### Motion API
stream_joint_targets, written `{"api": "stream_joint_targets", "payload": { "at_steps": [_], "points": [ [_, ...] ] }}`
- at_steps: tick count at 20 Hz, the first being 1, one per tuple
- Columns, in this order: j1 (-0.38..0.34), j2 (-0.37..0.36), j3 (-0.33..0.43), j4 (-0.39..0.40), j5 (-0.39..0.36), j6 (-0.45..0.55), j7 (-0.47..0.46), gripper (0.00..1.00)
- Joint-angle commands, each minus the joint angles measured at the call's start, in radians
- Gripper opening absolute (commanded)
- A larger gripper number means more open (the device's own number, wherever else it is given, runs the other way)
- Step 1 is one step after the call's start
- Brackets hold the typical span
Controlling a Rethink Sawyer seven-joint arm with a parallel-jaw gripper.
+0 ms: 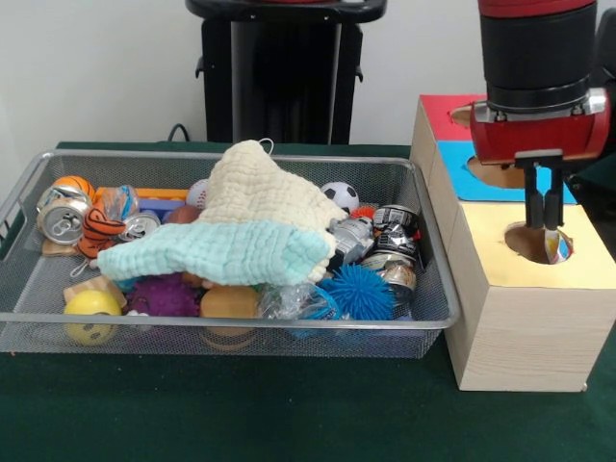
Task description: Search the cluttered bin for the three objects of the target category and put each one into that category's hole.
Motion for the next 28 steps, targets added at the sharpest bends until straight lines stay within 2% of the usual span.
{"api": "stream_joint_targets", "payload": {
  "at_steps": [1, 5, 8, 13, 28],
  "points": [
    [-0.025, 0.053, 0.078, 0.122, 0.01, -0.086, 0.184, 0.0],
    [0.019, 0.099, 0.006, 0.07, -0.035, -0.056, 0.188, 0.0],
    [0.022, 0.114, 0.002, 0.064, -0.031, -0.033, 0.186, 0.0],
    [-0.011, 0.114, 0.06, 0.09, 0.018, 0.031, 0.184, 0.0],
    [-0.051, 0.087, 0.137, 0.153, 0.072, 0.071, 0.177, 0.0]
  ]
}}
